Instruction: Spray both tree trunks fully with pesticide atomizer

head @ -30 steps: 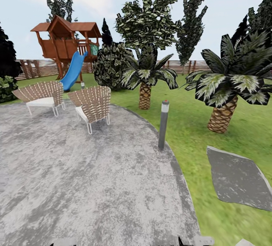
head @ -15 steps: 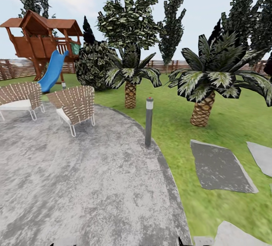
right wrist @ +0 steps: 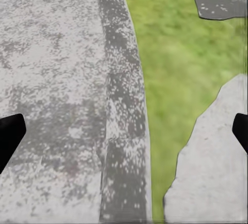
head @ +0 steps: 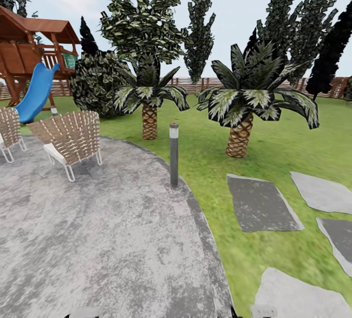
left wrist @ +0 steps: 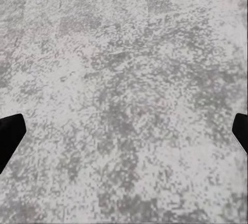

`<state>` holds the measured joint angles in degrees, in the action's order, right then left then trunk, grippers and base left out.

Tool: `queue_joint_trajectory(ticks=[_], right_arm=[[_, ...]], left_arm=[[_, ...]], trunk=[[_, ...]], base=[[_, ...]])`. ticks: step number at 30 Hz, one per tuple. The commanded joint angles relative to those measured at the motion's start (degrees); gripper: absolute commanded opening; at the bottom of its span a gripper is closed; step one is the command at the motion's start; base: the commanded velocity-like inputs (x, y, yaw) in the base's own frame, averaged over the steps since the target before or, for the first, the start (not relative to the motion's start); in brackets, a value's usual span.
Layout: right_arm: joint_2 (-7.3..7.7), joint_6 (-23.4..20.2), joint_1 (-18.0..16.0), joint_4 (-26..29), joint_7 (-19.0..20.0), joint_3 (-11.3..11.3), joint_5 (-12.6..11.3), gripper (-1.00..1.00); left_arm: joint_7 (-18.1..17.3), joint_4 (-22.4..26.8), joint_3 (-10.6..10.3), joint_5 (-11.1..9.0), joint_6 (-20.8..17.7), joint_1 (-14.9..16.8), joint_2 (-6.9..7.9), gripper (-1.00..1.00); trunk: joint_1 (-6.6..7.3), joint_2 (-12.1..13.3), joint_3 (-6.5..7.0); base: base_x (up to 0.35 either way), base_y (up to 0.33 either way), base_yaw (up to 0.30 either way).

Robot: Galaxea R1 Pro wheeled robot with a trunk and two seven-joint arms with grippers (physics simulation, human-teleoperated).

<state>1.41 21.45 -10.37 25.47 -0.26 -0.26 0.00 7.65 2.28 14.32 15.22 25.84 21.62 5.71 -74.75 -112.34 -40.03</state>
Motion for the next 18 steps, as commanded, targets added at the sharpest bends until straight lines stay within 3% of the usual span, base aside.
queue_joint_trajectory(ticks=[1, 18], right_arm=[[0.00, 0.0, 0.0, 0.0, 0.0, 0.0, 0.0, 1.00], [0.04, 0.1, 0.0, 0.0, 0.0, 0.0, 0.0, 1.00]], left_arm=[[0.0, 0.0, 0.0, 0.0, 0.0, 0.0, 0.00, 1.00], [0.1, 0.8, 0.1, -0.1, 0.2, 0.0, 0.23, 1.00]], trunk=[[-0.23, -0.4, -0.19], [-3.96, -7.2, -3.24]], base=[[0.000, 0.000, -0.270], [0.000, 0.000, -0.270]])
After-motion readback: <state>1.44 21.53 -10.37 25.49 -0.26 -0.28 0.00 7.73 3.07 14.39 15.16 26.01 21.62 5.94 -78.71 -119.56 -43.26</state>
